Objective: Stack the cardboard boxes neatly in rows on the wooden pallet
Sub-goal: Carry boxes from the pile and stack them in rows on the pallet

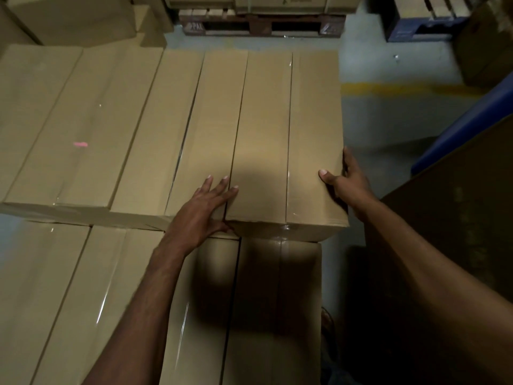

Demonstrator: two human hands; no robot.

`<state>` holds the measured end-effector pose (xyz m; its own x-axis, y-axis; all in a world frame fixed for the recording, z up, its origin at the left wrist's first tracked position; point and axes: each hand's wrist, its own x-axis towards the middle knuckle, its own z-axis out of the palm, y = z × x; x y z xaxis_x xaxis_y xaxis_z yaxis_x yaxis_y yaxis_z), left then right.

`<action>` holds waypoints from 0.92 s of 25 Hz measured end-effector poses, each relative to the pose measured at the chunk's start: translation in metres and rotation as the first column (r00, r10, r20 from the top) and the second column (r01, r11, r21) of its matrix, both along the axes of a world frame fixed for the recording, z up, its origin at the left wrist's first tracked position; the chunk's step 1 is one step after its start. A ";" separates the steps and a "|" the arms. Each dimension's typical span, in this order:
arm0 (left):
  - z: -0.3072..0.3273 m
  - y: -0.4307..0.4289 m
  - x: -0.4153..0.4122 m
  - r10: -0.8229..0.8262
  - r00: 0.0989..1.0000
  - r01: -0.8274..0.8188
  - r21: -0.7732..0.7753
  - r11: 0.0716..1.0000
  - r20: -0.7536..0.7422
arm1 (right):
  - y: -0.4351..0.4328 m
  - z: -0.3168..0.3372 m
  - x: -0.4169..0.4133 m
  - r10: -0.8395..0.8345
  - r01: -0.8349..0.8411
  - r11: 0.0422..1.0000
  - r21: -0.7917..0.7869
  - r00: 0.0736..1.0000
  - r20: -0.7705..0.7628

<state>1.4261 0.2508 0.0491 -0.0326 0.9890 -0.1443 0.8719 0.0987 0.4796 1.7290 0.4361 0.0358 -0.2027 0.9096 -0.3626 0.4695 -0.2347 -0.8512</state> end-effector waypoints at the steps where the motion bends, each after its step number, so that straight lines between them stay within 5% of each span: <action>1: 0.002 0.001 -0.002 -0.012 1.000 0.012 -0.014 1.000 -0.001 | 0.001 0.000 0.001 0.005 -0.005 1.000 -0.001 1.000 0.005; 18: -0.001 -0.006 0.004 0.006 0.996 -0.005 0.004 1.000 -0.086 | 0.000 0.006 -0.001 0.077 -0.079 0.996 0.047 0.996 0.043; 23: 0.015 -0.008 0.021 0.113 0.994 -0.113 -0.070 0.991 -0.004 | -0.022 0.018 -0.010 0.085 -0.121 0.989 0.080 0.933 0.350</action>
<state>1.4467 0.2428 0.0639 -0.1439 0.9664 -0.2128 0.8534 0.2301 0.4678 1.7189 0.4139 0.0543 -0.1757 0.9252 -0.3364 0.7553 -0.0925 -0.6488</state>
